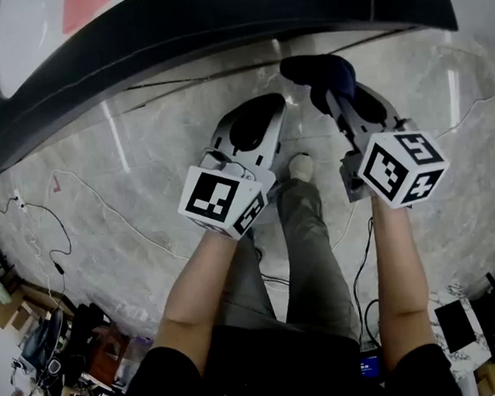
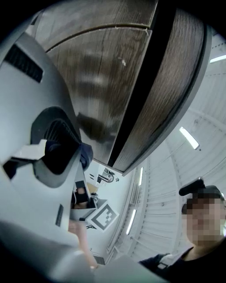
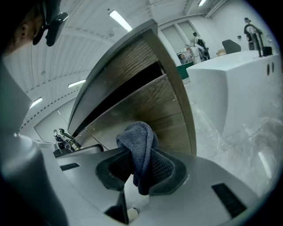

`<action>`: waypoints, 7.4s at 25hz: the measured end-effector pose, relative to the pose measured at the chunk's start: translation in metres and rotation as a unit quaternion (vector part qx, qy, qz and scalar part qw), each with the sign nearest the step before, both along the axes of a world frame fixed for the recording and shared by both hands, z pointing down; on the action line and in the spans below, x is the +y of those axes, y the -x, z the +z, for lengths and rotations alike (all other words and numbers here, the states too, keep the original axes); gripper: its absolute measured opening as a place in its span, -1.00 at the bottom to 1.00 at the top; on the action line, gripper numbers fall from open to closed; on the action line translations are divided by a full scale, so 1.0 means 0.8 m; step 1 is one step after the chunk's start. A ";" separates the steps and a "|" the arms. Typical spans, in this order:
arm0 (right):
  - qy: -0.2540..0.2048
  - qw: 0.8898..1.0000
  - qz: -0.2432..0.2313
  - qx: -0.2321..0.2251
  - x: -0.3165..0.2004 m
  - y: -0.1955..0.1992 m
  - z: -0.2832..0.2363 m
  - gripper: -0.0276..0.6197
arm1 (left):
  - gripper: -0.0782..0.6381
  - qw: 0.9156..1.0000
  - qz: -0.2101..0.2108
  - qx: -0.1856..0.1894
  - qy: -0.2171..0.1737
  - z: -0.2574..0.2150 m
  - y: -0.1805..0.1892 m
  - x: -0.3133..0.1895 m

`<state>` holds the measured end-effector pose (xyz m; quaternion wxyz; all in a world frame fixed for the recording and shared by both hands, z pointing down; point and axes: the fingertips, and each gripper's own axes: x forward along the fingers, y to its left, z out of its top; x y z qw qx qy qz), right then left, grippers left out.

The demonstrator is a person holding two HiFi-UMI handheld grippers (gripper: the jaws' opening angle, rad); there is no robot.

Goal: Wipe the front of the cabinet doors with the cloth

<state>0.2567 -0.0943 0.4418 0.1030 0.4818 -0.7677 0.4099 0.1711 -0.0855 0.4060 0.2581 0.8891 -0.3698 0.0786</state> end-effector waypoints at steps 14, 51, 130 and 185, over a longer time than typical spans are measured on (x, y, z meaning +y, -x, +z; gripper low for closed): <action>0.025 0.994 -0.103 -0.001 0.014 0.196 0.046 -0.65 | -0.79 0.997 -0.073 -0.023 0.022 0.031 0.163 0.018; 0.021 0.997 -0.060 0.034 -0.044 0.142 0.087 -0.65 | -0.79 0.998 -0.037 -0.036 0.027 0.059 0.131 -0.008; 0.052 0.986 -0.129 0.089 -0.042 0.277 0.218 -0.65 | -0.79 0.992 -0.091 -0.068 0.063 0.181 0.267 0.004; 0.056 0.994 0.064 0.063 -0.019 -0.114 0.174 -0.65 | -0.79 0.995 0.068 -0.060 0.036 0.130 -0.083 -0.009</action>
